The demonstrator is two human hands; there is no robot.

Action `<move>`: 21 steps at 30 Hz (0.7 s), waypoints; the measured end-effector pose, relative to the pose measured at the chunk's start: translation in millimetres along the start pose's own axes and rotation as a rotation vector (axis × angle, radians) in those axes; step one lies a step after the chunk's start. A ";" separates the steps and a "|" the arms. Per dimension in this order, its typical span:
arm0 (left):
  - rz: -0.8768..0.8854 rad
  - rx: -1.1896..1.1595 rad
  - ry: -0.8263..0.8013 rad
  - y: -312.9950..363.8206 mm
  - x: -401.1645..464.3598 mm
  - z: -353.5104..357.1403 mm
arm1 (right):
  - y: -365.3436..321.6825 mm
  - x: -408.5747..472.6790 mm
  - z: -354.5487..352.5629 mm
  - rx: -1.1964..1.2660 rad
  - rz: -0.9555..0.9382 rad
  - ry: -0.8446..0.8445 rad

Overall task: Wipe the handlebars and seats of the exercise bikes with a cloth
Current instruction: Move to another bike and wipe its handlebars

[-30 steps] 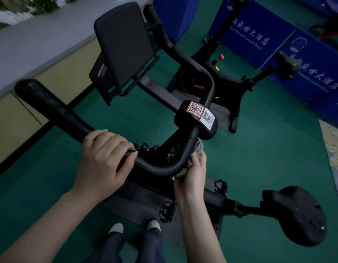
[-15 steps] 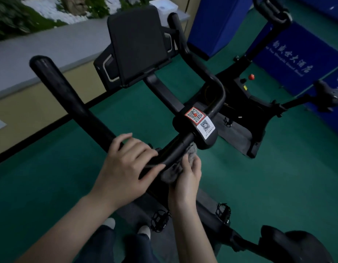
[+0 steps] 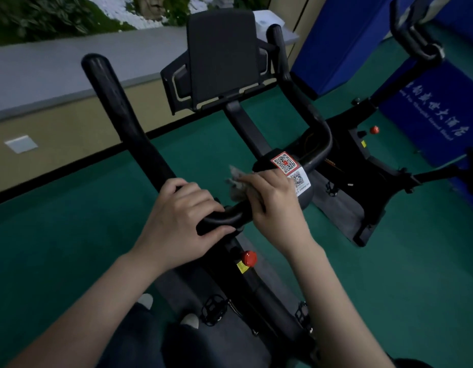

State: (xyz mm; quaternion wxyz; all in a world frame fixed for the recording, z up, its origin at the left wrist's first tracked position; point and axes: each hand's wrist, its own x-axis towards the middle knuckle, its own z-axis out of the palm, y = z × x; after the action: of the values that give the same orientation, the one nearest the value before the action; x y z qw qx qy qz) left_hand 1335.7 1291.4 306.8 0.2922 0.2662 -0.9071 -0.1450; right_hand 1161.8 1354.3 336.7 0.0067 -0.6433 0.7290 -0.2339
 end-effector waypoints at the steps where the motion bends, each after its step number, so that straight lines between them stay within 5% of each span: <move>1: -0.003 -0.001 -0.002 -0.2 -0.5 0.2 | -2.0 0.8 -2.1 0.066 -0.033 -0.069; 5: -0.019 -0.022 0.005 0.1 -0.6 0.3 | -0.4 9.2 -11.4 0.125 -0.110 -0.255; 12: -0.017 -0.040 0.027 0.3 -0.6 0.7 | 11.1 25.7 -23.2 -0.394 -0.175 -0.209; 21: -0.019 -0.026 0.055 1.5 -0.5 2.0 | -5.4 19.5 -12.2 -0.218 -0.174 -0.313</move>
State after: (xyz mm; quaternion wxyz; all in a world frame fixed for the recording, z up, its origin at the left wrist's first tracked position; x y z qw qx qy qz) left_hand 1334.3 1293.1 305.7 0.3191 0.2749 -0.8941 -0.1522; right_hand 1159.8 1339.7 355.1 0.0300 -0.7293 0.6816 -0.0506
